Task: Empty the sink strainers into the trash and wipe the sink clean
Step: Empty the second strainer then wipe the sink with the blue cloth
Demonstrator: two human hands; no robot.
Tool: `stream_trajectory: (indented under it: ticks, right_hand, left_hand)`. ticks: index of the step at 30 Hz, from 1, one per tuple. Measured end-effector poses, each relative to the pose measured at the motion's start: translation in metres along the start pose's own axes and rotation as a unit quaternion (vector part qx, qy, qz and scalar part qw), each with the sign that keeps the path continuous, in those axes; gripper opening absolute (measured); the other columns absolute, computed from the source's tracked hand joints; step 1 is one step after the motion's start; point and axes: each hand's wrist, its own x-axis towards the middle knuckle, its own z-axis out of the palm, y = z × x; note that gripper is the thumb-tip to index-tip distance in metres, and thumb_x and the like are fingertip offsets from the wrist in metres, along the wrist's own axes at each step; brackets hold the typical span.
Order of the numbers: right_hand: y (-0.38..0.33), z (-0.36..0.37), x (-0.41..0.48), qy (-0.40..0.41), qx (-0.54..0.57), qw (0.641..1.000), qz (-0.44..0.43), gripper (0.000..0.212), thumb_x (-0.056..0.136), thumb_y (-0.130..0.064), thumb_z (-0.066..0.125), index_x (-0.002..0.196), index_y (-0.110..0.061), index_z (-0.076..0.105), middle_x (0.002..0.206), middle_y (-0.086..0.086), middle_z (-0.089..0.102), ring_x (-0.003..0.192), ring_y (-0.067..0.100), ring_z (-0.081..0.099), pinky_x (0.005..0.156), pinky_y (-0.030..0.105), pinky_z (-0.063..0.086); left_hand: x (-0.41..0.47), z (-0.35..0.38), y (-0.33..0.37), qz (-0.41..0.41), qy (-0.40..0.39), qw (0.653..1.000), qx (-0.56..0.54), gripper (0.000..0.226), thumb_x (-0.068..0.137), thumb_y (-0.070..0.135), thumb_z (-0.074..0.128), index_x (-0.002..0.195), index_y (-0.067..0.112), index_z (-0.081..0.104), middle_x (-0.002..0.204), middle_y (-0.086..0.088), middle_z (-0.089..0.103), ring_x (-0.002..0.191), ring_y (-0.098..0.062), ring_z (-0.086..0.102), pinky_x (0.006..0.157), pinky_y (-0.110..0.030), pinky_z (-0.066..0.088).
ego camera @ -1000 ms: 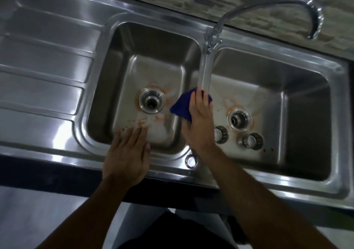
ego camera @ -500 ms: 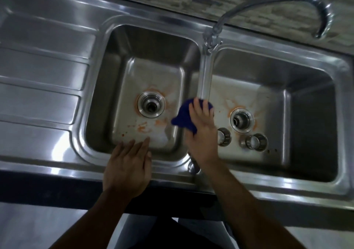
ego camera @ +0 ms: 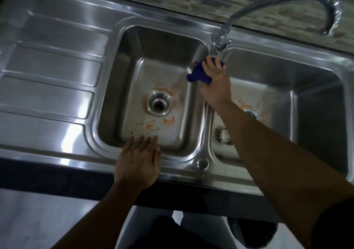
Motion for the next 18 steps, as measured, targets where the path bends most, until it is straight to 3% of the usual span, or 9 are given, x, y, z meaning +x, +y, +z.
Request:
stream_trajectory:
  ticks: [5, 8, 11, 15, 18]
  right_hand:
    - [-0.012, 0.003, -0.056, 0.028, 0.062, 0.998, 0.004, 0.061, 0.087, 0.006, 0.060, 0.146, -0.001, 0.048, 0.158, 0.016, 0.038, 0.151, 0.039, 0.023, 0.126, 0.053, 0.014]
    - [-0.025, 0.009, -0.120, 0.004, 0.065, 0.998, 0.009, 0.067, 0.086, 0.005, 0.060, 0.150, -0.005, 0.043, 0.161, 0.011, 0.034, 0.154, 0.033, 0.016, 0.125, 0.053, 0.018]
    - [-0.032, 0.012, -0.169, -0.052, 0.050, 0.997, -0.002, 0.078, 0.085, -0.002, 0.056, 0.157, -0.009, 0.028, 0.167, 0.004, 0.019, 0.156, 0.026, 0.002, 0.127, 0.050, 0.011]
    - [-0.031, 0.014, -0.169, -0.074, 0.019, 0.997, -0.003, 0.084, 0.088, -0.002, 0.059, 0.160, -0.011, 0.017, 0.169, 0.001, 0.007, 0.157, 0.024, -0.004, 0.127, 0.051, 0.009]
    - [-0.025, 0.014, -0.132, -0.070, -0.015, 0.997, 0.008, 0.091, 0.089, -0.002, 0.064, 0.161, -0.015, 0.010, 0.170, 0.000, -0.001, 0.157, 0.024, -0.009, 0.127, 0.053, 0.009]
  left_hand:
    - [0.014, 0.003, -0.008, -0.002, -0.012, 1.000, -0.012, 0.065, 0.098, 0.042, 0.019, 0.151, 0.013, 0.043, 0.154, -0.010, 0.048, 0.147, -0.025, 0.040, 0.127, -0.042, 0.019]
    - [0.033, -0.011, -0.025, 0.023, 0.046, 0.999, -0.010, 0.067, 0.095, 0.034, 0.020, 0.143, 0.001, 0.052, 0.148, -0.019, 0.053, 0.144, -0.036, 0.043, 0.126, -0.052, 0.017]
    - [0.055, -0.033, -0.055, 0.033, 0.119, 0.992, 0.005, 0.059, 0.096, 0.027, 0.030, 0.139, -0.005, 0.054, 0.146, -0.023, 0.053, 0.144, -0.042, 0.041, 0.123, -0.058, 0.021]
    - [0.086, -0.056, -0.102, 0.016, 0.141, 0.990, -0.005, 0.063, 0.098, 0.032, 0.035, 0.154, 0.003, 0.034, 0.162, -0.018, 0.030, 0.154, -0.034, 0.021, 0.127, -0.053, 0.011]
    - [0.106, -0.063, -0.126, 0.007, 0.138, 0.990, -0.026, 0.067, 0.097, 0.039, 0.035, 0.156, 0.007, 0.028, 0.165, -0.016, 0.024, 0.155, -0.033, 0.017, 0.126, -0.052, 0.011]
